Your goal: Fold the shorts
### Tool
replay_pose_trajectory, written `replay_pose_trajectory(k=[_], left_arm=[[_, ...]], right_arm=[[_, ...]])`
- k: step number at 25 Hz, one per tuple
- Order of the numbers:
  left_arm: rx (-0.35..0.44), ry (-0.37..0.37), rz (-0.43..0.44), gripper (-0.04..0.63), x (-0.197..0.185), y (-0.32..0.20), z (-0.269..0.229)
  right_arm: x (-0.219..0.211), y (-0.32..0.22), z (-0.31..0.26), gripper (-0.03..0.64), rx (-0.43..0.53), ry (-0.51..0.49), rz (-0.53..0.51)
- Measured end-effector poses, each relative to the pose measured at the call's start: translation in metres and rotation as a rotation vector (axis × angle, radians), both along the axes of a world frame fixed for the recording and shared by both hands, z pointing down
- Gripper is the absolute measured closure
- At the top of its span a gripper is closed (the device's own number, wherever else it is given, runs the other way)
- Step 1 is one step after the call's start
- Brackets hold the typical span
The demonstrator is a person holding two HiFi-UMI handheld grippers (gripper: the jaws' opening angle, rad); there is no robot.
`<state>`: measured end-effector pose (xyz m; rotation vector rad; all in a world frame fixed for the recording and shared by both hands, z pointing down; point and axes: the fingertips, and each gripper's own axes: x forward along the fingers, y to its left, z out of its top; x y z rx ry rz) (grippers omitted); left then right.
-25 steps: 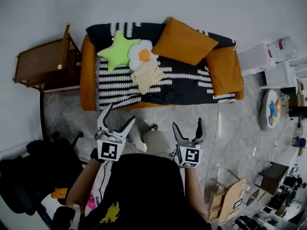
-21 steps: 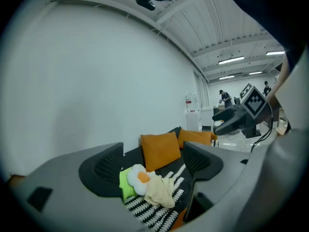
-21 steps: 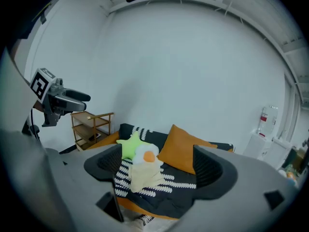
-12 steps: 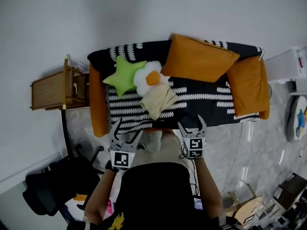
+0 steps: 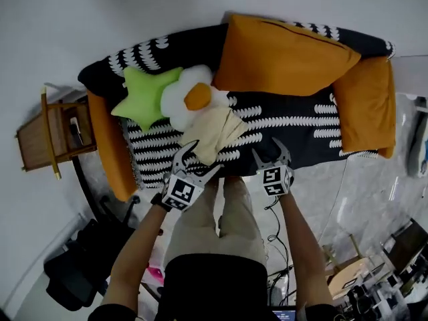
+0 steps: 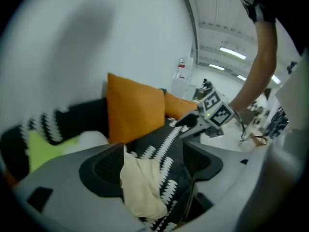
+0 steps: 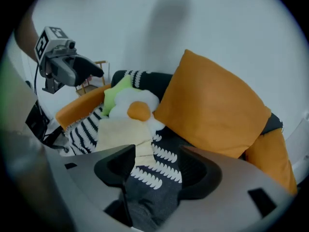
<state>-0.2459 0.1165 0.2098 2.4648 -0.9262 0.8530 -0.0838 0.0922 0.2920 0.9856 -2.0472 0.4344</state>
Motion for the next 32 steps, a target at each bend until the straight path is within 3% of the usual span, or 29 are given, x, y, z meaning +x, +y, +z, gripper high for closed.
replay_pose_trajectory(k=[2,5,9,11,15,18,20,24,28,32], left_arm=[[-0.088,-0.023,0.225,0.207,0.031,-0.009,0.055],[-0.089,-0.153,0.503,0.207,0.057,-0.029,0.121],[-0.107,-0.241,0.664,0.207,0.086,-0.067,0.185],[-0.155,-0.279,0.734,0.207,0.101,-0.07,0.219],[-0.123,-0.413,0.946,0.211,0.13,-0.064,0.287],[-0.172,-0.528,1.043,0.301,0.137,-0.061,0.341],[-0.199,-0.589,1.051,0.353,0.135,-0.062,0.361],[-0.134,-0.572,0.973,0.551,0.133,-0.071,0.352],[-0.114,-0.468,0.88,0.571,0.13,-0.069,0.3],[-0.019,-0.295,0.715,0.571,0.137,-0.085,0.194]], right_arm=[[0.012,0.003,0.046,0.351,-0.087,0.024,0.002],[0.026,0.018,0.102,0.402,-0.243,0.029,-0.004],[0.019,0.008,0.147,0.414,-0.253,0.029,-0.094],[0.009,-0.009,0.167,0.416,-0.238,-0.015,-0.086],[-0.005,-0.03,0.211,0.414,-0.235,-0.105,-0.044],[-0.007,-0.034,0.253,0.414,-0.256,-0.109,-0.051],[-0.005,-0.031,0.273,0.416,-0.278,-0.094,-0.048],[-0.003,-0.024,0.27,0.57,-0.284,-0.122,-0.034],[0.007,-0.018,0.22,0.583,-0.241,-0.199,0.001],[0.056,-0.024,0.142,0.584,-0.16,-0.244,0.12]])
